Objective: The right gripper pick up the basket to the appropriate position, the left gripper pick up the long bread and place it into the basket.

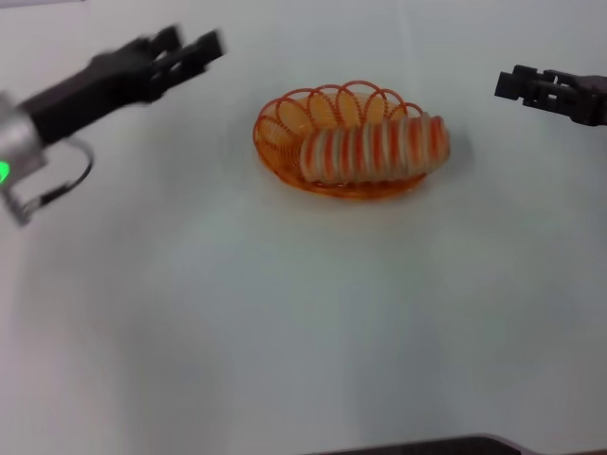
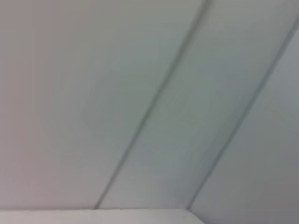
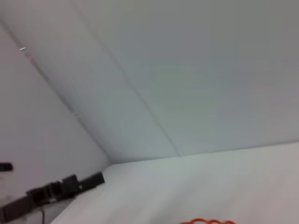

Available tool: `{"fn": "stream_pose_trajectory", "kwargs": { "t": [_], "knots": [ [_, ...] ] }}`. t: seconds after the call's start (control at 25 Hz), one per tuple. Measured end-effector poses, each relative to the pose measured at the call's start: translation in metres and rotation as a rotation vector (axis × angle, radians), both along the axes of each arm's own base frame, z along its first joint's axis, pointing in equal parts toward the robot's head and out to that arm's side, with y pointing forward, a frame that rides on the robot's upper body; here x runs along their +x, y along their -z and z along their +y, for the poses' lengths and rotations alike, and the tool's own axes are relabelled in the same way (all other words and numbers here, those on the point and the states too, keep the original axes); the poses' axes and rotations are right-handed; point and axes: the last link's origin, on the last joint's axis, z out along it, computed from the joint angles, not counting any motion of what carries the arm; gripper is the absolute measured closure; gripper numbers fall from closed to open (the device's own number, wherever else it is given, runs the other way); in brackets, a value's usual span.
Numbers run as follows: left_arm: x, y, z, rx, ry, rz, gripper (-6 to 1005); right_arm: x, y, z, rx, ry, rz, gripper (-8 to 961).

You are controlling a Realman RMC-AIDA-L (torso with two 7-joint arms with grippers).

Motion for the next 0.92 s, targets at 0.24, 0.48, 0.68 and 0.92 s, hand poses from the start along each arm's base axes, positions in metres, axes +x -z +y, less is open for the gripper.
{"fn": "stream_pose_trajectory", "kwargs": {
  "t": [0.24, 0.48, 0.68, 0.92],
  "knots": [
    [-0.043, -0.009, -0.039, 0.052, -0.099, -0.063, 139, -0.01, -0.009, -0.005, -0.006, -0.126, -0.028, 299],
    [-0.06, -0.019, -0.058, 0.007, -0.06, 0.005, 138, -0.015, -0.009, -0.012, -0.117, -0.21, -0.073, 299],
    [-0.06, -0.012, -0.063, -0.093, 0.0, 0.089, 138, -0.013, -0.009, -0.014, -0.16, -0.214, -0.103, 299],
    [-0.054, -0.009, -0.064, -0.123, 0.046, 0.101, 138, -0.011, -0.008, -0.014, -0.157, -0.205, -0.109, 299]
  ]
}}
